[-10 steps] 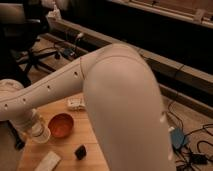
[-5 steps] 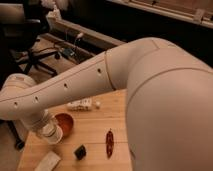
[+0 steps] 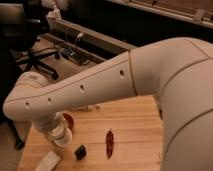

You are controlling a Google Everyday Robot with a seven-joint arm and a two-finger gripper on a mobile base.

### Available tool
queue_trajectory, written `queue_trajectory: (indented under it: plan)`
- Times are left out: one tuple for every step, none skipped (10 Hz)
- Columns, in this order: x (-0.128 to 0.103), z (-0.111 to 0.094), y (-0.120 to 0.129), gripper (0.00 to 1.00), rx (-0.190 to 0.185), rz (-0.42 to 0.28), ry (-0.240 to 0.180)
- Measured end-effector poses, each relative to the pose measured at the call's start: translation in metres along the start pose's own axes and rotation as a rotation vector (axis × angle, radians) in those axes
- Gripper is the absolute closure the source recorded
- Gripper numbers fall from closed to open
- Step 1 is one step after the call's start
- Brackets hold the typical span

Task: Place the ceramic cup over the eraser

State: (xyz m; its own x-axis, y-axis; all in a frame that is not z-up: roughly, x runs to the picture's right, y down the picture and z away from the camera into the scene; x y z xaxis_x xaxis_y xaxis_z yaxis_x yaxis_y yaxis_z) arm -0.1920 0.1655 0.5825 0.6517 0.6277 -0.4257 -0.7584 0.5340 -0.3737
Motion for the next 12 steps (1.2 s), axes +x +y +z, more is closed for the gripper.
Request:
queue_trajectory:
  plan:
    - [0.007, -0.001, -0.003, 0.90, -0.003, 0.021, -0.001]
    - [0.013, -0.002, -0.009, 0.90, -0.003, 0.046, -0.003]
    - [0.018, -0.003, -0.013, 0.90, -0.003, 0.066, -0.004]
    - [0.023, -0.003, -0.015, 0.90, -0.004, 0.079, -0.005]
    - [0.026, -0.004, -0.016, 0.90, -0.005, 0.087, -0.008]
    - [0.029, -0.005, -0.018, 0.90, -0.006, 0.097, -0.010]
    - [0.032, -0.006, -0.020, 0.90, -0.007, 0.104, -0.008]
    - [0.036, -0.006, -0.021, 0.90, -0.008, 0.109, -0.005]
    - [0.038, -0.006, -0.020, 0.90, -0.010, 0.111, -0.001]
    - [0.041, -0.007, -0.020, 0.90, -0.008, 0.112, 0.007]
    - [0.045, -0.007, -0.022, 0.90, -0.002, 0.116, 0.021]
    - [0.050, -0.006, -0.024, 0.90, 0.009, 0.123, 0.047]
